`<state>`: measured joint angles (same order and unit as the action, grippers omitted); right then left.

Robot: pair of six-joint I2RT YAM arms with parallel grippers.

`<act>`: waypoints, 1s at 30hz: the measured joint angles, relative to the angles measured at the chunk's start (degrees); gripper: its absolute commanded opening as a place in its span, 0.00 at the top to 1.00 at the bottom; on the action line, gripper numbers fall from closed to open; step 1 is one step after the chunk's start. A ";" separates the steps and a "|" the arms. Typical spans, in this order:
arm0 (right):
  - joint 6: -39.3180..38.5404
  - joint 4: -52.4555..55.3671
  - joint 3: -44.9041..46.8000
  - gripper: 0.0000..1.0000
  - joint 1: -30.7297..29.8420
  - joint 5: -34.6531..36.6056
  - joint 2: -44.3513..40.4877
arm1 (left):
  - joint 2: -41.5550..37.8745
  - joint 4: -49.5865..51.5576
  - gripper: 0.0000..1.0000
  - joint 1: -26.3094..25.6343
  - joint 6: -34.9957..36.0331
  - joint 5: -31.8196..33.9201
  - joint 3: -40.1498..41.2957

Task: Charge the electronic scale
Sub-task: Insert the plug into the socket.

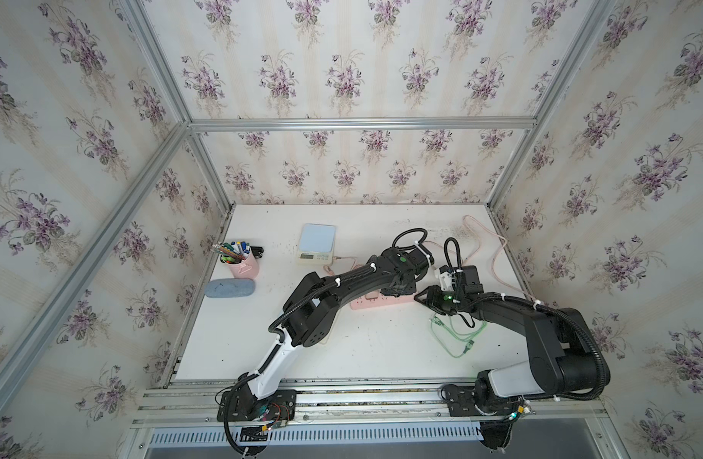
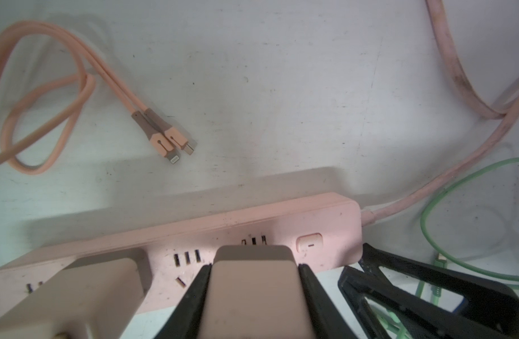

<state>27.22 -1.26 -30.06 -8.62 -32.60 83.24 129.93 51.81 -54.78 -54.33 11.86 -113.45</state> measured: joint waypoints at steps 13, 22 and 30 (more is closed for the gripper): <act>0.07 -0.07 0.09 0.58 -0.31 -0.20 -0.79 | 2.56 1.55 1.00 -0.11 -1.49 0.59 -2.45; 0.57 -0.17 0.76 0.58 -0.33 -0.24 -2.71 | 11.10 10.62 1.00 -0.11 -1.07 0.48 -13.35; 1.33 -0.22 2.12 0.58 -0.31 -0.42 -5.46 | 14.25 13.35 0.99 -0.92 -1.29 1.90 -16.59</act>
<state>28.56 -1.48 -27.94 -8.93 -33.01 77.78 144.18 65.17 -55.70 -55.61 13.76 -130.04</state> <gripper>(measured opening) 0.418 0.440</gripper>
